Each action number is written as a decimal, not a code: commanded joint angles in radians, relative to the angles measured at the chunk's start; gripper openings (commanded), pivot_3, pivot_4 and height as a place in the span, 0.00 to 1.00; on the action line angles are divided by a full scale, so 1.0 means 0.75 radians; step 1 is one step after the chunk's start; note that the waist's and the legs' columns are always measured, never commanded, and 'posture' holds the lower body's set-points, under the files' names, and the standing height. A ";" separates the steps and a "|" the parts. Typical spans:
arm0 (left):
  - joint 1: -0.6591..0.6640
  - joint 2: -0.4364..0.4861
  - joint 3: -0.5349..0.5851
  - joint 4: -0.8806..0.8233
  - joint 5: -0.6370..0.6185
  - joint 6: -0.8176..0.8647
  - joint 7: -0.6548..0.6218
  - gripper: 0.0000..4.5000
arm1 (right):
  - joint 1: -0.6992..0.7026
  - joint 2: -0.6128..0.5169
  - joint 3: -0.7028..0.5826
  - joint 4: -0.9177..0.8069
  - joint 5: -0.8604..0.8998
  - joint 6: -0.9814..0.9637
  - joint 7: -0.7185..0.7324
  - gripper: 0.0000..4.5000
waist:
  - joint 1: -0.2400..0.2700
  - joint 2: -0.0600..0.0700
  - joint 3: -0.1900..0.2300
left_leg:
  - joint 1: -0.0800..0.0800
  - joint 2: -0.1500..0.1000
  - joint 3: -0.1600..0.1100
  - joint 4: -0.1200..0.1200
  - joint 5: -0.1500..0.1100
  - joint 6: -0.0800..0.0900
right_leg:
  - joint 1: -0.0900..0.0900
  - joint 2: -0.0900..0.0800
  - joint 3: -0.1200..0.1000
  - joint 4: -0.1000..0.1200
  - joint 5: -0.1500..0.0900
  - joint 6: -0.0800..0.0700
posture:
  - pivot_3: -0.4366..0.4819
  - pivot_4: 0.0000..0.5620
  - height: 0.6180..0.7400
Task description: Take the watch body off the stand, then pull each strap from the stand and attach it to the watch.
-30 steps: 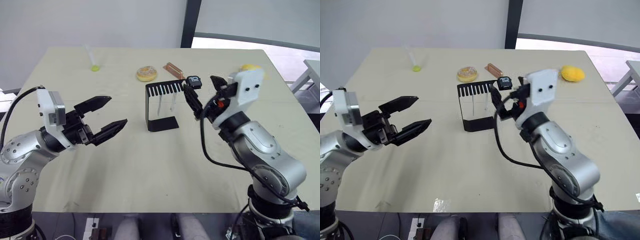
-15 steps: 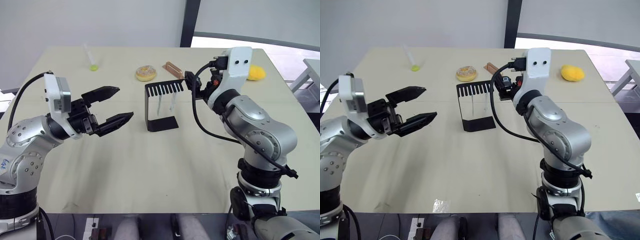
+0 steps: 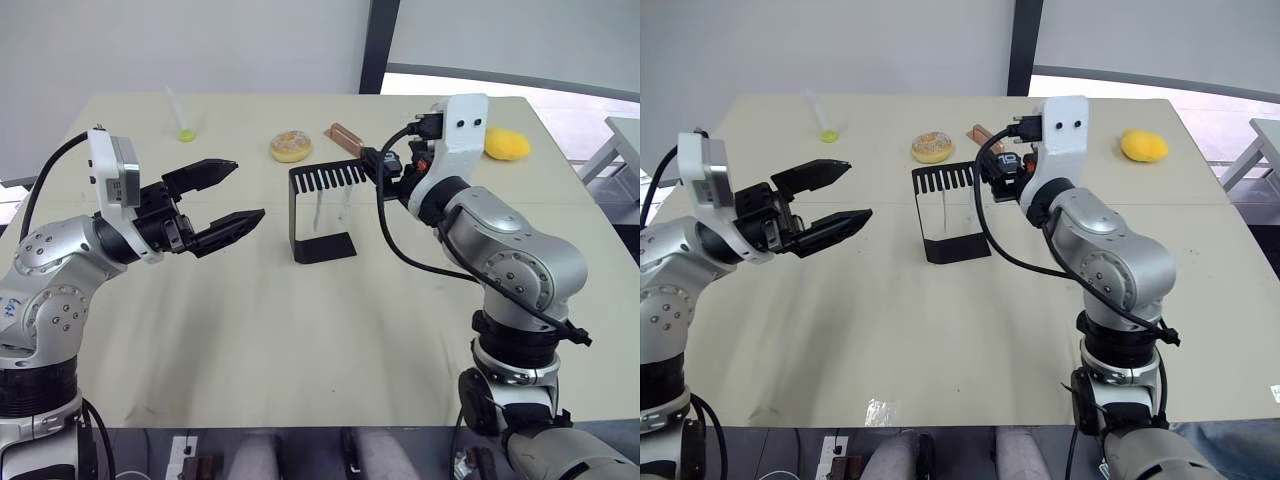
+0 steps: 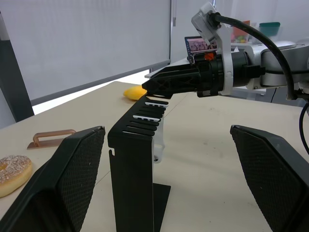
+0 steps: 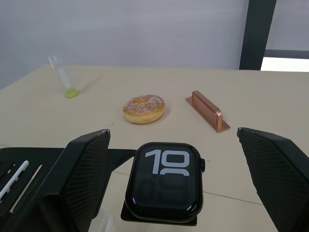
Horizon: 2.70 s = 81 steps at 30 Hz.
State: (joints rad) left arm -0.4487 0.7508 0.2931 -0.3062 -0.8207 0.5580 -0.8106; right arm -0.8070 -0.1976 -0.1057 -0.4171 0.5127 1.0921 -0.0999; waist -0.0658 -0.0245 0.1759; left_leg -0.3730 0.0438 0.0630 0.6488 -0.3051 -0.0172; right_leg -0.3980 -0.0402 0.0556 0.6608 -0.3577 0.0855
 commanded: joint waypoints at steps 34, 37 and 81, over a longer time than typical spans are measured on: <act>0.021 0.002 0.027 -0.045 0.020 -0.030 0.004 1.00 | -0.004 0.048 -0.009 -0.032 -0.025 -0.045 0.088 0.35 | -0.024 0.000 0.000 | -0.001 0.000 -0.001 -0.002 0.000 0.000 | 0.000 0.000 0.000 -0.003 0.000 0.000 | 0.48 0.27 1.00; 0.021 0.001 0.028 -0.043 0.022 -0.032 0.005 1.00 | -0.007 0.046 -0.010 -0.034 -0.023 -0.055 0.095 0.35 | -0.024 0.000 0.000 | -0.001 0.000 -0.001 -0.002 0.000 0.000 | 0.000 0.000 0.000 -0.003 0.000 0.000 | 0.48 0.27 1.00; 0.193 -0.041 -0.345 -0.050 0.247 -0.343 -0.530 1.00 | 1.269 -0.270 -0.170 0.069 -0.132 -0.836 0.700 0.35 | -0.001 0.005 0.004 | 0.004 0.001 0.002 -0.005 -0.004 0.008 | 0.007 0.002 0.004 -0.017 0.001 0.002 | 0.48 0.27 1.00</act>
State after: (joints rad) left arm -0.3013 0.7195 0.0197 -0.3386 -0.6374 0.3153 -1.2065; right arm 0.1429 -0.3882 -0.2386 -0.3727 0.4121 0.4781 0.4012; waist -0.0665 -0.0205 0.1789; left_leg -0.3703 0.0448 0.0643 0.6451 -0.3082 -0.0115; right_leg -0.3925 -0.0383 0.0582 0.6484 -0.3571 0.0866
